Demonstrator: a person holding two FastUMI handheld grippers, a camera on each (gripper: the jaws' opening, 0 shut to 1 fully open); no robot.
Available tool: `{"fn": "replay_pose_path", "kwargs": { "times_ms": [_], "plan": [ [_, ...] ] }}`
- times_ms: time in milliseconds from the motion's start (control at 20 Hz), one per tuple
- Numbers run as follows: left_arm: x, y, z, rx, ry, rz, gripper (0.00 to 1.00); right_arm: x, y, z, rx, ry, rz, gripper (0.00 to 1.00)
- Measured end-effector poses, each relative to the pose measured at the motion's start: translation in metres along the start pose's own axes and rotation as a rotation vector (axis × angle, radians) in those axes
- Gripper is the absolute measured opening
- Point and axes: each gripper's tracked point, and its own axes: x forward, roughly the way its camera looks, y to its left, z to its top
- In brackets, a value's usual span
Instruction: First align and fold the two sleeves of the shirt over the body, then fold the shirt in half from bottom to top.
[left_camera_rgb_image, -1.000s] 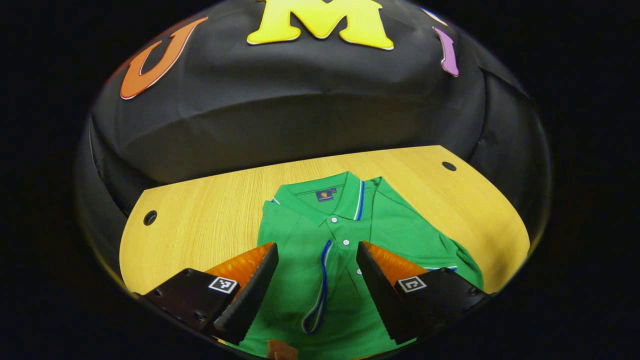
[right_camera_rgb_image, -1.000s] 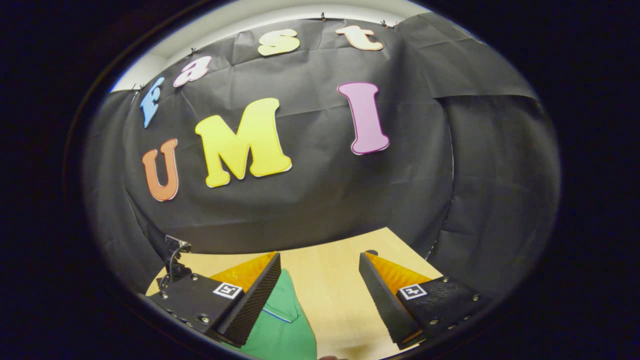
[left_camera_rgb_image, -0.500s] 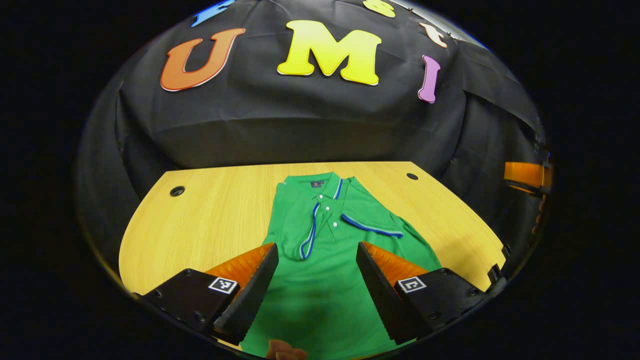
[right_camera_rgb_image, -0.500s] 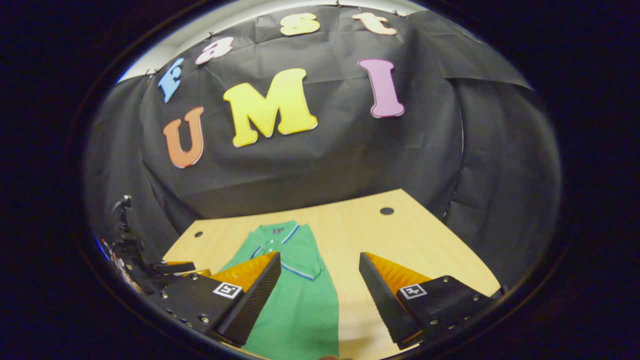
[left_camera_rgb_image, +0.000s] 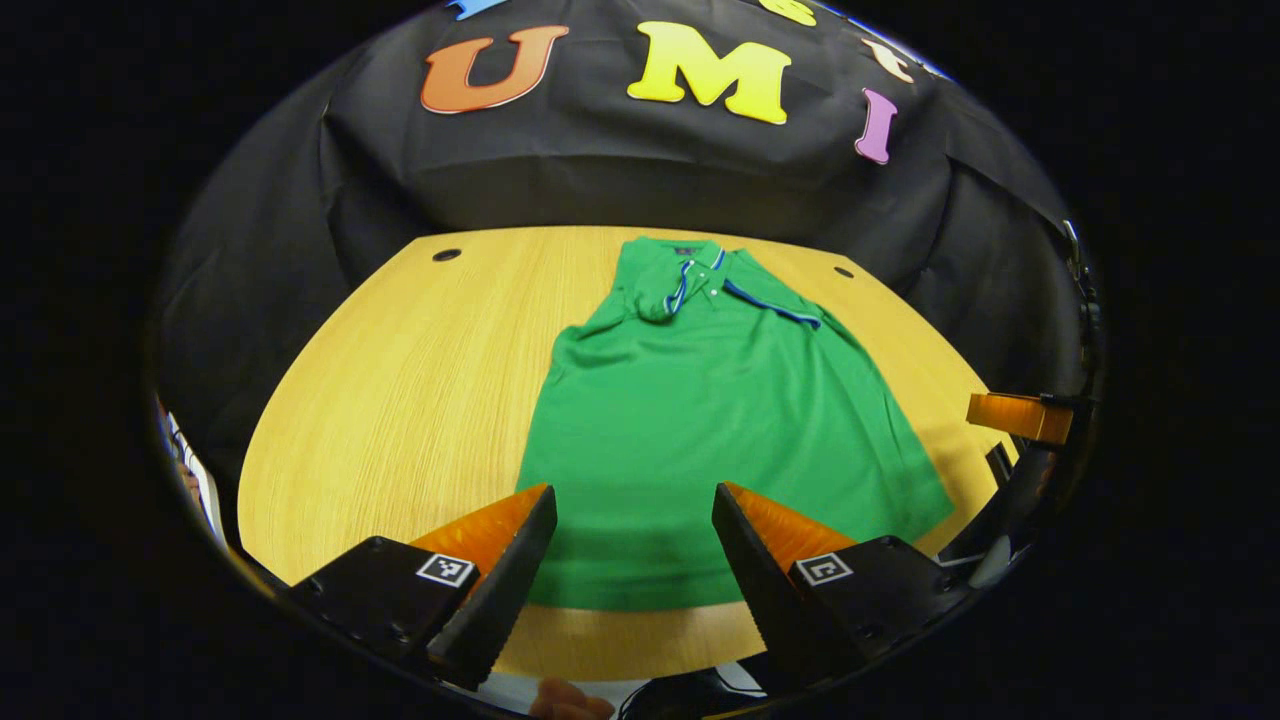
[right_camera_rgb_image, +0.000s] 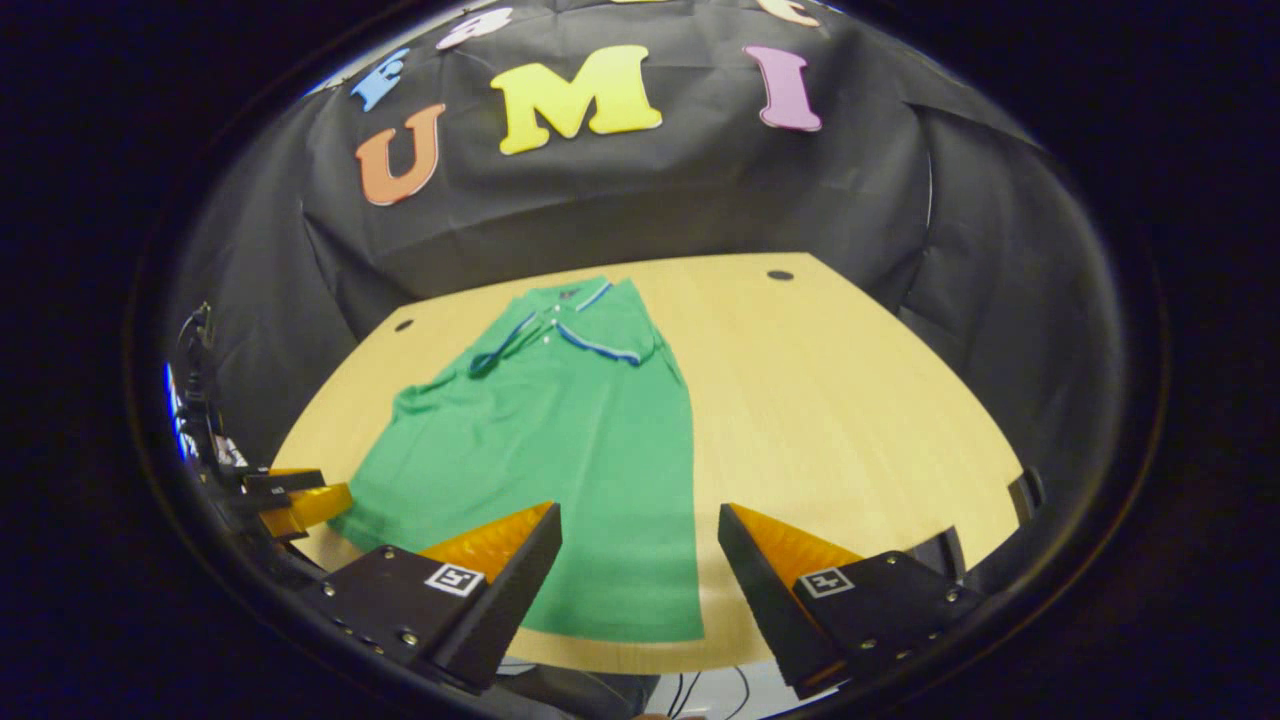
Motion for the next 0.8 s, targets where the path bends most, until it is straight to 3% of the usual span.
{"fn": "replay_pose_path", "kwargs": {
  "times_ms": [450,750,800],
  "plan": [
    [0.008,0.015,-0.049,0.083,0.077,0.058,1.00,0.012,-0.016,-0.082,-0.118,0.182,-0.076,0.98],
    [0.015,0.010,-0.049,0.054,0.037,0.087,1.00,0.014,-0.001,-0.084,-0.138,0.196,-0.045,0.99],
    [0.016,0.000,-0.049,0.068,0.052,0.067,0.98,0.015,0.011,-0.086,-0.132,0.196,-0.019,0.67]
  ]
}}
